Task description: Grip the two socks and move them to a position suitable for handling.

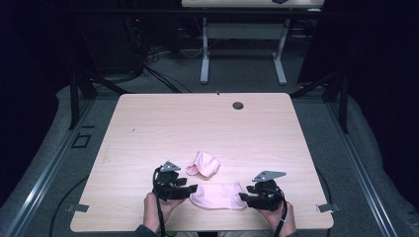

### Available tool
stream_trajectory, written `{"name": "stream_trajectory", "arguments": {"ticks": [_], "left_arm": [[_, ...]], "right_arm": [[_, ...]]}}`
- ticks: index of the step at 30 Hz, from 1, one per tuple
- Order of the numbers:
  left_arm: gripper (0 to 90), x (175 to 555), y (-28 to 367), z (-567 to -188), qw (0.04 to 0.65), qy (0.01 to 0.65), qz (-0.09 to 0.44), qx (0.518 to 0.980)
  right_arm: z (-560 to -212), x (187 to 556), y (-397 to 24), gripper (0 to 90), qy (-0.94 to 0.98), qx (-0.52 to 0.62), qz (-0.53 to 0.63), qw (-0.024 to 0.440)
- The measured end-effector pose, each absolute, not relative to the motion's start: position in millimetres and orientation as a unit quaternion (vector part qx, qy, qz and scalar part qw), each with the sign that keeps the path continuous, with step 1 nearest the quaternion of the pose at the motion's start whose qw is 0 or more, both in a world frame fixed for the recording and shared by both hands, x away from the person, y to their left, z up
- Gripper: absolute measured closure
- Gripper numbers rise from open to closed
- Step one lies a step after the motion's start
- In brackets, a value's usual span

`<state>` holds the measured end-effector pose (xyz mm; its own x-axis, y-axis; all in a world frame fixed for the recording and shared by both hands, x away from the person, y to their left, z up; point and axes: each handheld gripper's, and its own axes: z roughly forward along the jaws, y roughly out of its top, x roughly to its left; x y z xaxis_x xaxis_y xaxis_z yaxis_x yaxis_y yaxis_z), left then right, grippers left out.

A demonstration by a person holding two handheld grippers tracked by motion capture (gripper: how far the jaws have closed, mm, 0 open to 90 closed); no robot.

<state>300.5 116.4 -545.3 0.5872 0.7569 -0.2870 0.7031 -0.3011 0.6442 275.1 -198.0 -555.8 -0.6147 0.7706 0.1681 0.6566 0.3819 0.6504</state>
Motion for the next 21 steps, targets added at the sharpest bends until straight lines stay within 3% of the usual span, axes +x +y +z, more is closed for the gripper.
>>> {"name": "stream_trajectory", "arguments": {"ticks": [7,15,21], "left_arm": [[56.9,300,101,-557,0.340,0.436,0.052,0.832],[76.6,297,95,-564,0.310,0.415,0.054,0.854],[84.5,293,99,-566,0.312,0.414,0.056,0.853]], "right_arm": [[-563,282,-186,67.5,0.839,0.430,0.320,0.092],[-568,280,-183,81.2,0.841,0.423,0.324,0.093],[-569,279,-183,84.7,0.846,0.414,0.325,0.085]]}}
